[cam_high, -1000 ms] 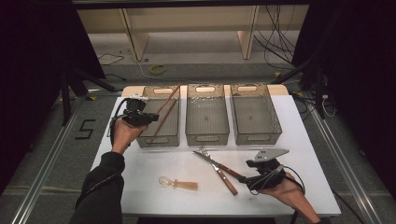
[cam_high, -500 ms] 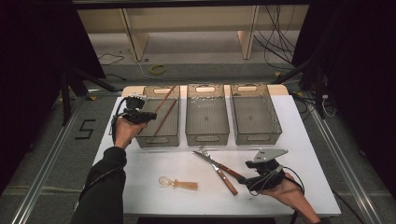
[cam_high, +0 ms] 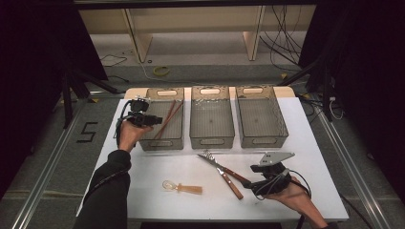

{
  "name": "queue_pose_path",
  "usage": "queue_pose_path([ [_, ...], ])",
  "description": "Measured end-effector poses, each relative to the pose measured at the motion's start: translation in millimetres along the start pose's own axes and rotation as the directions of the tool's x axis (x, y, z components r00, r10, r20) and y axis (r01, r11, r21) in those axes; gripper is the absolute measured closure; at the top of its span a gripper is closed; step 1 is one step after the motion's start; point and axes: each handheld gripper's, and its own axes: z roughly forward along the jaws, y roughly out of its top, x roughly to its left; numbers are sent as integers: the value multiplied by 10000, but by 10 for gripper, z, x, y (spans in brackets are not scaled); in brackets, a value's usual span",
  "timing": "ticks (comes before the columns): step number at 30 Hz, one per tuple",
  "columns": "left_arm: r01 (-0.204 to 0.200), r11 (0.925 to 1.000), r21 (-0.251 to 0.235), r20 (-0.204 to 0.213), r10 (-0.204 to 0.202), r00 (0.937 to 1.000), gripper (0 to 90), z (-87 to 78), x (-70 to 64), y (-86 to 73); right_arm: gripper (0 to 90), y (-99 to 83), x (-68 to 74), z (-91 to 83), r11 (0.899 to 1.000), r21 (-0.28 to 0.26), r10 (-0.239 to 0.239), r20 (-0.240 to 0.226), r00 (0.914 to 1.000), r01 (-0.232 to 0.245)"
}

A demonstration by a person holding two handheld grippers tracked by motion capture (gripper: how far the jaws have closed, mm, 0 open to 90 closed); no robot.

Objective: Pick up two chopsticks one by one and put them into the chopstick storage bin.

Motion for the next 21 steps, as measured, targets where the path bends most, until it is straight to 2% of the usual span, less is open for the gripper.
queue_pose_path([
  [2, -214, 9997, -80, 426, 217, 9989, 507, -66, -37, -6, 322, 2, 1, -3, 10000, -22, 8, -14, 10000, -8],
  [5, -629, 9972, -397, 821, 660, 9944, 425, -197, -142, -49, 322, 4, -2, -14, 10000, -35, 4, -45, 10000, -4],
  [8, -992, 9928, -675, 1464, 1082, 9833, 359, -347, -276, -124, 322, 3, -6, -18, 10000, -69, 39, -26, 10000, -40],
  [10, -1611, 9844, -699, 1697, 1709, 9706, 317, -447, -404, -196, 321, 2, -3, -22, 9999, -95, 32, -62, 10000, -32],
  [13, -1898, 9772, -947, 2179, 2064, 9539, 282, -554, -539, -308, 320, 3, 1, -27, 9999, -118, 79, -35, 10000, -79],
  [15, -2312, 9675, -1022, 2486, 2499, 9358, 269, -614, -639, -408, 319, 2, 2, -33, 9998, -157, 79, -11, 10000, -79],
  [16, -2502, 9640, -901, 2627, 2653, 9277, 266, -621, -681, -436, 319, 1, 0, -38, 9998, -157, 80, -3, 10000, -80],
  [18, -2874, 9556, -651, 2659, 2942, 9180, 249, -637, -756, -481, 319, -1, -4, -38, 9998, -165, 118, -29, 9999, -119],
  [19, -3097, 9487, -636, 2749, 3150, 9084, 249, -651, -809, -524, 319, -2, -3, -37, 9998, -163, 123, -16, 9999, -123],
  [20, -3259, 9434, -607, 2805, 3295, 9015, 246, -657, -834, -545, 319, -4, 3, -38, 9998, -167, 103, -11, 9999, -103],
  [21, -3437, 9376, -523, 2744, 3444, 8978, 240, -663, -861, -565, 319, -5, 7, -39, 9998, -175, 89, -20, 10000, -90],
])
